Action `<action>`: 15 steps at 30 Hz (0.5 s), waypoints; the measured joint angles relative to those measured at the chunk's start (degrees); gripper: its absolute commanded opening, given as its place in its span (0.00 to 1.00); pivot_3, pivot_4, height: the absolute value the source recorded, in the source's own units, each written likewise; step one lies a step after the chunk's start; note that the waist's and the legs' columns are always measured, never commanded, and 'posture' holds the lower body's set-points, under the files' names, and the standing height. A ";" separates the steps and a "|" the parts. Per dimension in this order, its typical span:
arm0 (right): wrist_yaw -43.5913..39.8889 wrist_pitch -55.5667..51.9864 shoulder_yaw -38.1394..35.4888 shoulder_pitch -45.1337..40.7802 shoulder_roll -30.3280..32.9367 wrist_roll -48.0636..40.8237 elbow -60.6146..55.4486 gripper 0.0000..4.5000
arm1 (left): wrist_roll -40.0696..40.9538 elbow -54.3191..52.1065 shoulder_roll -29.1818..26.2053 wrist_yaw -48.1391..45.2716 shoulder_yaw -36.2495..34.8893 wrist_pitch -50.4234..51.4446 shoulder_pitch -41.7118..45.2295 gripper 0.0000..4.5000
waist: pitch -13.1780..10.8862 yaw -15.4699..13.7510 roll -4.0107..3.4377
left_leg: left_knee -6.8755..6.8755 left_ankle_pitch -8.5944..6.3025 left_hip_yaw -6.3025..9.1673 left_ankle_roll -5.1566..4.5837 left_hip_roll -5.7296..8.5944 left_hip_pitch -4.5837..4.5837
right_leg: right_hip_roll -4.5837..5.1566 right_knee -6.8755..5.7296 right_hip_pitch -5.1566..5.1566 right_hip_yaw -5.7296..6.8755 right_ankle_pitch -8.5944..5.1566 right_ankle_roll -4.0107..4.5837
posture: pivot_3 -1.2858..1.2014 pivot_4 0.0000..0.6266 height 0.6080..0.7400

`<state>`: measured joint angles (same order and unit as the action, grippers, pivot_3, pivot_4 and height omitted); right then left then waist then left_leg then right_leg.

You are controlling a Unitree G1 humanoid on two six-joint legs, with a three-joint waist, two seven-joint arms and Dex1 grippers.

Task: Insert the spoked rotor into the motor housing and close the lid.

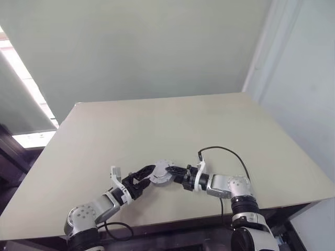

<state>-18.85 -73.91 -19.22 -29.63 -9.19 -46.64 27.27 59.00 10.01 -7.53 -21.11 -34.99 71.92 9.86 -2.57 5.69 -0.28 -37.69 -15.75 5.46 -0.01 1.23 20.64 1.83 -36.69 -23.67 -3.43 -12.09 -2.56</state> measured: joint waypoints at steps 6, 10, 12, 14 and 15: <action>1.14 -0.56 1.51 0.00 -0.01 -1.76 -1.40 0.48 | 1.59 0.00 2.27 1.47 0.66 -0.12 0.00 1.00 | 0.00 -0.04 0.01 | 0.00 0.00 -0.01 0.00 0.01 0.00 | 0.00 0.01 0.00 -0.01 0.00 0.00 | 0.52 0.00 1.00; 1.94 -0.55 2.15 0.00 -0.01 -2.34 -1.60 0.48 | 2.47 0.01 2.88 2.26 0.87 -0.17 0.00 0.92 | 0.00 -0.03 0.01 | 0.00 0.00 -0.02 0.00 0.01 0.01 | 0.00 0.01 0.00 -0.01 0.00 0.00 | 0.52 0.00 1.00; 2.45 -0.54 2.21 0.00 -0.01 -2.87 -1.78 0.48 | 2.94 0.02 2.95 2.49 0.76 -0.51 0.01 0.79 | 0.00 -0.04 0.01 | 0.00 0.00 -0.01 0.00 0.01 0.01 | 0.00 0.01 0.00 0.00 0.00 0.00 | 0.52 0.00 1.00; 2.64 -0.52 2.09 0.04 -0.01 -3.37 -1.79 0.48 | 3.85 0.28 3.12 2.67 0.54 -0.84 0.01 0.63 | -0.01 -0.04 0.01 | -0.01 0.00 -0.02 0.00 0.01 0.02 | 0.00 0.01 -0.01 -0.01 0.00 0.00 | 0.52 0.00 1.00; 2.56 -0.45 1.80 0.04 -0.01 -4.16 -1.80 0.48 | 4.79 0.54 3.30 2.57 0.24 -1.03 0.01 0.58 | -0.02 -0.04 0.02 | -0.01 0.00 -0.02 0.00 0.01 0.03 | 0.00 0.01 -0.01 -0.01 0.00 0.00 | 0.52 0.00 1.00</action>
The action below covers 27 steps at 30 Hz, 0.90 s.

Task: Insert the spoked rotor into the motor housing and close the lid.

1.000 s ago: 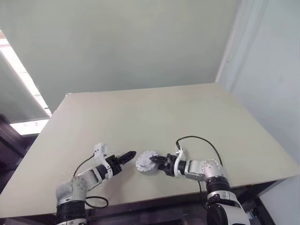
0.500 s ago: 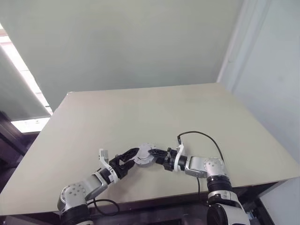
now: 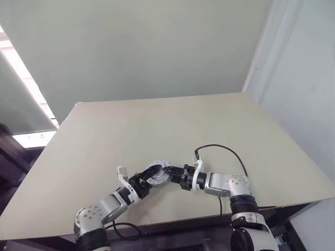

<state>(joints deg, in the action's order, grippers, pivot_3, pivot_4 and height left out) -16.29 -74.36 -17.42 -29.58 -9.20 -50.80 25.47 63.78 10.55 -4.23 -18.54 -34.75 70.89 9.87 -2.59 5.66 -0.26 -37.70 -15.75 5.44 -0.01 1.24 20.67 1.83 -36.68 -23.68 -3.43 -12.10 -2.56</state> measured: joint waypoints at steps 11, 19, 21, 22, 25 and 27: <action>0.22 0.82 -0.23 0.07 0.00 -1.94 -0.06 0.48 | 4.76 1.41 0.00 1.49 -0.19 -0.87 0.00 0.49 | 0.00 -0.01 0.01 | 0.00 0.00 0.00 0.00 0.00 0.00 | 0.00 0.00 0.01 0.00 0.00 0.00 | 0.52 0.00 1.00; 1.16 1.83 1.59 0.23 0.00 -1.61 -0.36 0.86 | 6.31 2.86 0.86 3.49 -0.08 -2.84 0.09 0.46 | 0.00 -0.02 0.01 | 0.00 0.00 -0.02 0.00 0.01 -0.01 | 0.00 0.00 0.01 -0.02 0.00 0.00 | 0.52 0.00 1.00; 1.09 2.17 2.30 0.46 -0.02 -1.61 -1.44 1.00 | 6.40 3.35 1.38 4.00 -0.06 -3.65 0.09 0.46 | 0.00 -0.02 0.01 | 0.00 0.00 -0.02 0.00 0.01 -0.01 | 0.00 0.01 0.01 -0.02 0.00 0.00 | 0.52 0.00 1.00; 1.08 2.33 2.46 0.47 -0.02 -1.61 -1.65 1.00 | 6.43 3.53 1.61 4.23 -0.03 -4.06 0.09 0.45 | 0.00 -0.03 0.01 | 0.00 0.00 -0.02 0.00 0.01 -0.01 | 0.00 0.01 0.01 -0.02 0.00 0.00 | 0.52 0.00 1.00; 1.32 3.37 2.62 0.56 -0.04 -1.61 -1.66 1.00 | 6.86 4.06 2.16 4.24 0.04 -5.24 0.13 0.45 | 0.00 -0.03 0.02 | 0.00 0.00 -0.02 0.00 0.01 0.00 | 0.00 0.01 0.00 -0.02 0.00 0.00 | 0.52 0.00 1.00; 1.80 4.00 2.64 0.56 -0.05 -1.61 -1.63 1.00 | 6.91 4.52 2.45 4.19 0.14 -6.12 0.17 0.45 | 0.00 -0.05 0.02 | 0.00 0.00 -0.02 0.00 0.01 0.00 | 0.00 0.01 0.01 -0.02 0.00 0.00 | 0.52 0.00 1.00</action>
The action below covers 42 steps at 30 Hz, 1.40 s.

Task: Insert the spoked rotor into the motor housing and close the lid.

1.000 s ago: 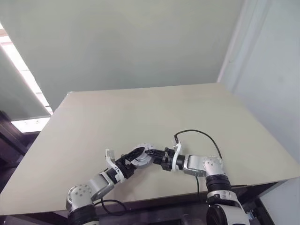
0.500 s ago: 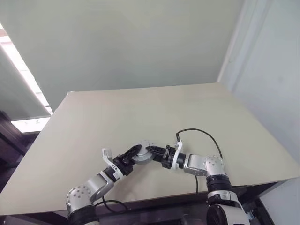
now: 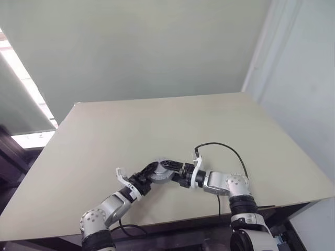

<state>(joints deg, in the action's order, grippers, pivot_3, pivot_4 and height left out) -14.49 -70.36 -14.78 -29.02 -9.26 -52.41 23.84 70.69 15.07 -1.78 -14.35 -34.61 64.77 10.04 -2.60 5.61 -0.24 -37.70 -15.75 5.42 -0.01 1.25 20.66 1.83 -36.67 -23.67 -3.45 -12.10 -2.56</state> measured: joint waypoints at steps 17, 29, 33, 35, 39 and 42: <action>-4.69 17.22 13.39 6.30 1.68 12.60 -9.18 1.00 | -13.41 2.25 -3.91 -2.96 -0.14 -32.23 4.45 0.45 | -0.04 -0.14 0.11 | 0.06 0.00 -0.02 0.02 0.01 0.01 | -0.02 0.05 -0.02 -0.02 0.00 0.01 | 0.52 0.00 1.00; -19.95 38.16 29.99 12.39 11.67 27.77 -18.77 1.00 | -27.03 10.23 -9.00 -3.50 1.70 -45.59 4.96 0.45 | -0.23 -0.37 0.54 | -0.04 0.00 0.03 0.02 0.02 0.04 | 0.02 0.06 0.01 0.02 0.01 -0.01 | 0.52 0.00 1.00; -23.34 41.14 32.33 13.47 12.79 29.63 -19.11 1.00 | -27.54 11.17 -8.94 -3.36 1.70 -46.76 5.53 0.45 | -0.29 -0.80 0.66 | -0.08 0.00 0.05 0.02 0.01 0.03 | 0.02 0.01 0.01 0.05 0.01 -0.01 | 0.52 0.00 1.00; -23.85 41.72 32.50 13.46 12.78 30.11 -19.11 1.00 | -28.14 12.35 -8.94 -3.22 1.75 -47.50 6.31 0.45 | -0.31 -1.09 0.71 | -0.10 0.00 0.05 0.02 0.01 0.02 | 0.01 -0.01 0.02 0.05 0.01 0.00 | 0.52 0.00 1.00; -24.34 42.18 32.57 13.40 12.56 30.97 -19.08 1.00 | -29.37 13.97 -8.94 -3.13 1.85 -49.02 6.77 0.45 | -0.32 -1.56 0.75 | -0.10 0.00 0.05 0.02 0.02 0.02 | 0.01 0.00 0.03 0.05 0.01 0.00 | 0.52 0.00 1.00; -24.34 42.44 32.63 13.33 12.42 31.72 -19.04 1.00 | -29.86 14.85 -8.97 -3.30 2.07 -49.72 6.80 0.45 | -0.33 -1.69 0.77 | -0.11 0.00 0.07 0.02 0.02 0.02 | 0.02 0.00 0.04 0.06 0.01 0.00 | 0.52 0.00 1.00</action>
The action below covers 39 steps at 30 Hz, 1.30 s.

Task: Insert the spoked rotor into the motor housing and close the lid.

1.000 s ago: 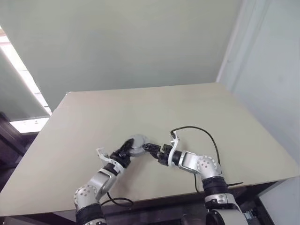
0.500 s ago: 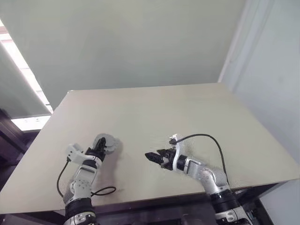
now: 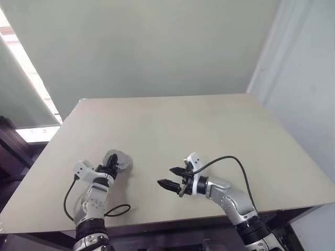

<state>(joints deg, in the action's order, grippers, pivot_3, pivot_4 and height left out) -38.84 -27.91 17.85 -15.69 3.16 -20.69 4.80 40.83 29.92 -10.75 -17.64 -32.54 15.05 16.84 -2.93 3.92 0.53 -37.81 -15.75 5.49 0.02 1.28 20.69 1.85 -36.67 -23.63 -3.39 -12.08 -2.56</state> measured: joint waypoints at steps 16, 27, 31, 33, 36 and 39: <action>0.09 0.80 -0.15 -0.01 -0.47 1.67 1.01 1.00 | -4.65 0.34 -1.26 0.83 0.60 -2.99 0.47 0.99 | 0.01 -0.29 0.01 | -0.06 0.00 0.02 0.00 0.00 -0.07 | 0.00 -0.04 0.08 0.03 0.01 0.01 | 0.52 0.00 1.00; 0.25 1.41 -1.07 -0.87 -0.41 2.31 1.93 1.00 | -19.11 -0.07 -10.19 7.92 4.31 -13.11 -2.17 0.99 | 0.00 -1.44 -0.02 | -0.06 0.01 0.00 0.01 0.06 -0.13 | 0.07 -0.07 0.12 0.04 0.02 0.02 | 0.52 0.00 1.00; 0.34 3.23 -1.16 -1.90 0.67 3.69 2.04 1.00 | -18.05 -8.23 -10.25 -1.97 9.91 -10.28 -4.91 0.99 | 0.01 -1.59 0.00 | -0.11 0.01 -0.01 0.01 0.08 -0.12 | 0.09 -0.07 0.16 0.03 0.02 0.02 | 0.52 0.00 1.00; 0.59 4.11 -1.17 -1.90 1.83 4.77 2.21 1.00 | -17.01 -12.44 -10.36 -5.62 11.92 -7.93 -5.30 0.99 | 0.01 -1.44 0.00 | -0.11 0.01 -0.03 0.01 0.05 -0.13 | 0.07 -0.09 0.15 0.02 0.02 0.02 | 0.52 0.00 1.00; 1.68 5.31 -2.10 -1.88 4.14 6.43 2.38 1.00 | -15.63 -18.65 -11.54 -10.65 15.14 -4.10 -6.25 0.99 | 0.00 -1.13 -0.03 | -0.07 0.01 -0.04 0.01 0.03 -0.15 | 0.04 -0.10 0.14 0.01 0.02 0.02 | 0.52 0.00 1.00; 2.77 7.40 -4.70 -1.82 6.36 7.37 2.23 1.00 | -14.32 -24.29 -12.67 -15.67 19.43 1.41 -7.69 0.99 | -0.01 -1.09 -0.07 | -0.06 0.01 -0.09 0.00 0.03 -0.15 | 0.04 -0.09 0.13 -0.03 0.01 0.02 | 0.52 0.00 1.00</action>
<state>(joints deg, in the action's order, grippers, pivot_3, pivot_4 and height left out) -36.07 -20.51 13.15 -17.51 9.52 -13.32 7.03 26.51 5.63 -23.42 -33.31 -13.11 16.46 9.15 -2.94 2.83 0.45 -37.87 -15.74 5.40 0.01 1.30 20.54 1.88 -36.75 -23.50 -3.42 -12.07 -2.53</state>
